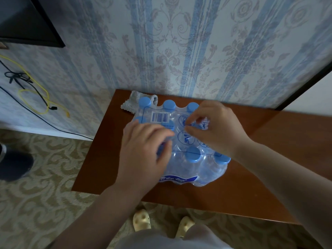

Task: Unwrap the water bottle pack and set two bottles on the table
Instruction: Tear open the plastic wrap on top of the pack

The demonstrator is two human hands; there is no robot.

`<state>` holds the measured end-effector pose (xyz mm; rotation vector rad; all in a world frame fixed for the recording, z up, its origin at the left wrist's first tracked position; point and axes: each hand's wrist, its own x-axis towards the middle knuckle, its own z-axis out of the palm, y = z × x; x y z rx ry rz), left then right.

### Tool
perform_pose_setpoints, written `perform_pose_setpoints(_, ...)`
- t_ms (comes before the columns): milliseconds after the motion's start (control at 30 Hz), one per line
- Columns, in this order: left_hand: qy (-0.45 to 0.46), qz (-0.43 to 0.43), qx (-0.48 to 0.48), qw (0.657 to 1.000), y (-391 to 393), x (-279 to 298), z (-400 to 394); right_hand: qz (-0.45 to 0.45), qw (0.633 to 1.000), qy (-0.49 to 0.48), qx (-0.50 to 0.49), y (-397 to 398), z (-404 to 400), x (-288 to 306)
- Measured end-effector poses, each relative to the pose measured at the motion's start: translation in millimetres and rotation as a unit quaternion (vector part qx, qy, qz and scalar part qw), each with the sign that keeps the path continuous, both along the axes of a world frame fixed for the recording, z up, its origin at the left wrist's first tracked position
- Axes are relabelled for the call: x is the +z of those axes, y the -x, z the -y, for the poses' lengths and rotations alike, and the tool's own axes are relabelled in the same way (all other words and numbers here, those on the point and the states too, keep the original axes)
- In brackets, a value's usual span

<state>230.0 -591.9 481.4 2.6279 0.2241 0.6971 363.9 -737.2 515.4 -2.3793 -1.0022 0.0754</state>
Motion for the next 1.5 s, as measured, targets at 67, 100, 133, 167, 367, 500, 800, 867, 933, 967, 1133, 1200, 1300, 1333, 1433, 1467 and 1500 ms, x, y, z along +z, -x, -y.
perform_pose_setpoints(67,-0.016,-0.036,-0.028,0.999,-1.5,-1.8,10.3,-0.001,0.999,0.039,0.009,-8.4,-1.9,-2.8)
perform_pose_setpoints(100,-0.017,-0.047,-0.034,0.998,-2.3,-2.7,13.9,-0.009,0.997,0.076,0.021,-11.6,-3.5,-3.6)
perform_pose_setpoints(133,-0.019,-0.054,-0.037,0.998,-3.1,-3.3,16.1,-0.014,0.994,0.101,0.031,-14.0,-5.9,-4.0)
perform_pose_setpoints(167,-0.024,-0.062,-0.038,0.997,-4.1,-3.6,17.8,-0.010,0.993,0.115,0.039,-16.6,-8.7,-5.1)
perform_pose_setpoints(367,-0.073,-0.090,-0.033,0.993,-10.7,-7.5,22.3,0.014,0.977,0.204,0.059,-28.5,-30.2,-4.4)
perform_pose_setpoints(500,-0.019,-0.040,-0.003,0.999,-20.5,-13.9,26.0,0.056,0.974,0.209,0.063,-28.4,-33.7,-4.8)
perform_pose_setpoints(800,0.015,0.071,-0.027,0.997,-28.0,-23.8,28.5,0.137,0.967,0.212,0.045,-43.4,-40.8,-7.0)
perform_pose_setpoints(867,0.014,0.079,-0.043,0.996,-29.4,-25.1,28.2,0.148,0.963,0.216,0.065,-50.6,-42.0,-6.0)
perform_pose_setpoints(933,0.010,0.086,-0.058,0.995,-29.8,-26.0,27.9,0.144,0.959,0.228,0.087,-58.6,-43.4,-4.5)
perform_pose_setpoints(967,0.009,0.092,-0.065,0.994,-29.9,-26.8,27.6,0.126,0.960,0.230,0.093,-62.9,-44.4,-2.6)
perform_pose_setpoints(1133,-0.010,0.148,-0.115,0.982,-29.0,-33.3,26.7,-0.015,0.969,0.224,0.102,-79.0,-49.6,9.2)
perform_pose_setpoints(1200,-0.030,0.167,-0.117,0.979,-28.7,-35.1,26.0,-0.043,0.967,0.227,0.104,-82.5,-52.0,11.8)
perform_pose_setpoints(1300,-0.066,0.181,-0.123,0.974,-27.8,-36.6,24.7,-0.101,0.963,0.226,0.103,-87.8,-54.6,15.9)
perform_pose_setpoints(1333,-0.072,0.184,-0.123,0.973,-27.6,-36.8,24.2,-0.124,0.961,0.221,0.107,-90.3,-54.7,17.0)
perform_pose_setpoints(1433,-0.073,0.180,-0.118,0.974,-27.4,-35.9,24.3,-0.159,0.958,0.213,0.111,-91.7,-54.7,18.2)
perform_pose_setpoints(1467,-0.067,0.174,-0.116,0.976,-27.7,-35.1,24.6,-0.152,0.959,0.215,0.107,-88.9,-54.3,17.9)
perform_pose_setpoints(1500,-0.061,0.166,-0.113,0.978,-28.4,-33.9,24.2,-0.131,0.962,0.217,0.102,-85.7,-53.4,17.3)
